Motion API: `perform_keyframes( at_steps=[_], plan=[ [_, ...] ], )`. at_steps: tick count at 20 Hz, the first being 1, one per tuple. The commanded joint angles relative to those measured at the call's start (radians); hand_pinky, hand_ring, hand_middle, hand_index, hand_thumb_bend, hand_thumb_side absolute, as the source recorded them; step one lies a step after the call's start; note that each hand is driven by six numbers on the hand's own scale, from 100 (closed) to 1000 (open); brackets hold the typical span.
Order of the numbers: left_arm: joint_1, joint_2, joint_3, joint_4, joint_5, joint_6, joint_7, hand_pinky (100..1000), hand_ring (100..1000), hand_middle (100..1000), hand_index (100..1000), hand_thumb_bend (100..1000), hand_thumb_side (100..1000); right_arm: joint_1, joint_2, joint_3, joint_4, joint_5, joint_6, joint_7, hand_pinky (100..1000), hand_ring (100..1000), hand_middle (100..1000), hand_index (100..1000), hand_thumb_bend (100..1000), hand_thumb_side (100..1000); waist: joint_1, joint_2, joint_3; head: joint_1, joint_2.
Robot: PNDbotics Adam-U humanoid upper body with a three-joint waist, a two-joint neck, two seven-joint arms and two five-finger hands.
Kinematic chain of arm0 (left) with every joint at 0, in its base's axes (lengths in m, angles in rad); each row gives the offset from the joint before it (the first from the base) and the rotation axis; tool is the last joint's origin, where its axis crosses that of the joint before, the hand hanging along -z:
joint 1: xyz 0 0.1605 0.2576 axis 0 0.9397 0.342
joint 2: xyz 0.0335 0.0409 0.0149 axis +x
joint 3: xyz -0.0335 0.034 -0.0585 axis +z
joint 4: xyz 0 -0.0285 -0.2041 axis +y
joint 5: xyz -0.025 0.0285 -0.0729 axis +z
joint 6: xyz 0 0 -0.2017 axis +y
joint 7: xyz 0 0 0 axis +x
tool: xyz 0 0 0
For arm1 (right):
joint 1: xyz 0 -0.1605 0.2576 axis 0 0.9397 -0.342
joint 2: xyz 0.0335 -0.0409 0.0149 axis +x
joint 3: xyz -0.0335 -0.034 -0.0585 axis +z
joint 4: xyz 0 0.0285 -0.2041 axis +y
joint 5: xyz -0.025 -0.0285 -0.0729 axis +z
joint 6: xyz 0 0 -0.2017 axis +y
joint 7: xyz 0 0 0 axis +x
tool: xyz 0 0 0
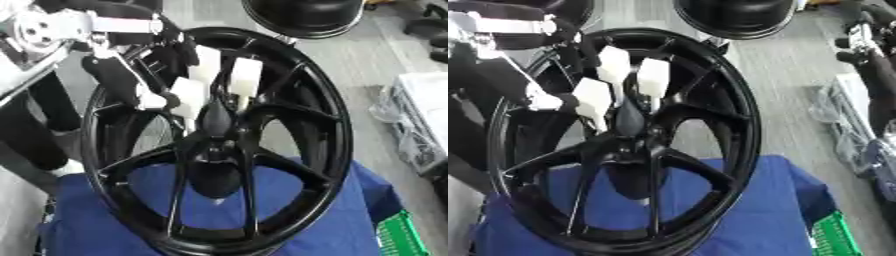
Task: Pull the pin out of the wheel hub.
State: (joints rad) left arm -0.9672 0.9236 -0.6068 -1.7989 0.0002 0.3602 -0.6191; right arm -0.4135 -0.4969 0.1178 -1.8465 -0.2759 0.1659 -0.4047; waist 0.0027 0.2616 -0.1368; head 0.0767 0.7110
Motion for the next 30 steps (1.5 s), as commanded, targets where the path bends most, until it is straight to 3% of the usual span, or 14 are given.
perform_keyframes(
  at_steps=[1, 30],
  plan=[
    [-0.011, 0.014, 0.007, 0.000, -0.001, 0.002, -0.007, 815, 710, 744, 807, 318, 108, -0.010, -0.014, -0.005, -0.009, 0.005, -0.004, 0.001, 751, 735, 749, 858, 102, 559, -0.002, -0.016, -0.002, 0.001, -0.004],
    [-0.019, -0.006, -0.009, 0.007, -0.026, -0.002, -0.079, 811, 705, 739, 802, 296, 100, -0.010, -0.009, -0.005, -0.002, 0.005, -0.008, 0.006, 754, 739, 751, 860, 100, 566, -0.002, -0.016, -0.003, -0.001, -0.028]
  ],
)
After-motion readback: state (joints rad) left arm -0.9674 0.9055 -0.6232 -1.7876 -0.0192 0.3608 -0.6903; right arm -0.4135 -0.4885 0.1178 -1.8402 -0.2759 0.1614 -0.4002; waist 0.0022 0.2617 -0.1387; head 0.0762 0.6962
